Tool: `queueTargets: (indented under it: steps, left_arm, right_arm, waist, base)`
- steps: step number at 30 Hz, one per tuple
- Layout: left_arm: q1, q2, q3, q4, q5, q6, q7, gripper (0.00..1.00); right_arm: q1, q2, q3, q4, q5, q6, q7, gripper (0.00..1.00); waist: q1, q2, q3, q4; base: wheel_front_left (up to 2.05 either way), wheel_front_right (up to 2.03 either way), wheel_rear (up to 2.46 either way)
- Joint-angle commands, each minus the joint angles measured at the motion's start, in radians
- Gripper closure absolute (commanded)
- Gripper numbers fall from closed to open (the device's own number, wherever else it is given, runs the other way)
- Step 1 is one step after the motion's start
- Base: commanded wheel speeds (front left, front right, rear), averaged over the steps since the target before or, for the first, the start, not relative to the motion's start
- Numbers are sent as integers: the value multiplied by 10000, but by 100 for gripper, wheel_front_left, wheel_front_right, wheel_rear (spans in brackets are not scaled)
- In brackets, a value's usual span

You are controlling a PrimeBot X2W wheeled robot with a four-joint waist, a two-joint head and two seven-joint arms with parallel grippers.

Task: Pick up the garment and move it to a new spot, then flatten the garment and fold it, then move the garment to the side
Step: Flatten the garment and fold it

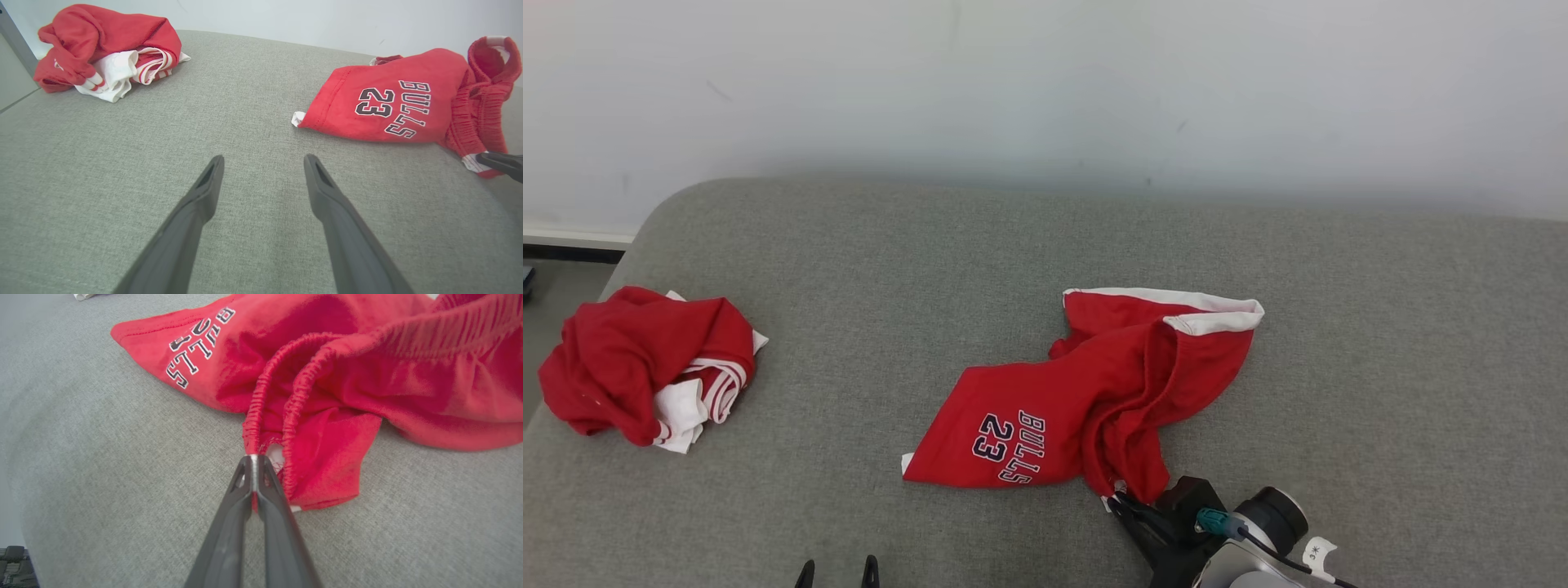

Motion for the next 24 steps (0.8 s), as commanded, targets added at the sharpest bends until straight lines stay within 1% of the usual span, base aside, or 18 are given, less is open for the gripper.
queueTargets:
  steps: [1, 4, 6, 10, 14, 15, 19, 21, 24]
  left_arm:
    - [-8, -6, -23, -25, -120, 46, -38, 0]
    - [-66, -6, -32, -28, -154, 49, -38, 0]
    - [-84, -6, -18, -32, -154, 35, -38, 0]
    - [-97, -6, 33, -13, -120, 12, -38, 0]
    - [-63, -6, 88, 33, -39, -5, -38, 0]
    - [-63, -6, 88, 33, -39, -5, -38, 0]
    - [26, -6, 139, 56, 57, -51, -38, 0]
    - [74, -6, 173, 73, 87, -61, -38, 0]
    - [114, -6, 205, 98, 110, -66, -38, 0]
  right_arm:
    - [-73, 67, 13, 133, 118, -24, -21, 100]
    - [-189, 91, -116, 163, 203, -24, -46, 100]
    - [-242, 86, -276, -168, 243, -24, -62, 100]
    - [-15, -59, -639, -1826, 229, -24, -59, 100]
    - [181, -144, -1321, -3911, 378, -22, -51, 100]
    - [181, -144, -1321, -3911, 378, -22, -51, 100]
    - [106, 10, -2080, -5699, 562, -22, -50, 100]
    - [-103, 48, -2302, -6460, 672, -22, -49, 100]
    - [-185, 117, -2999, -7244, 972, -22, -50, 100]
  waist:
    - [0, 0, -1, -48]
    - [0, 0, 7, -114]
    - [0, 0, 17, -155]
    - [0, 0, -6, -218]
    - [0, 0, -80, -260]
    - [0, 0, -80, -260]
    - [0, 0, -183, -295]
    - [0, 0, -225, -312]
    - [0, 0, -268, -326]
  base:
    - [0, 0, 0]
    - [0, 0, 0]
    - [0, 0, 0]
    - [0, 0, 0]
    - [0, 0, 0]
    - [0, 0, 0]
    - [0, 0, 0]
    - [0, 0, 0]
    - [0, 0, 0]
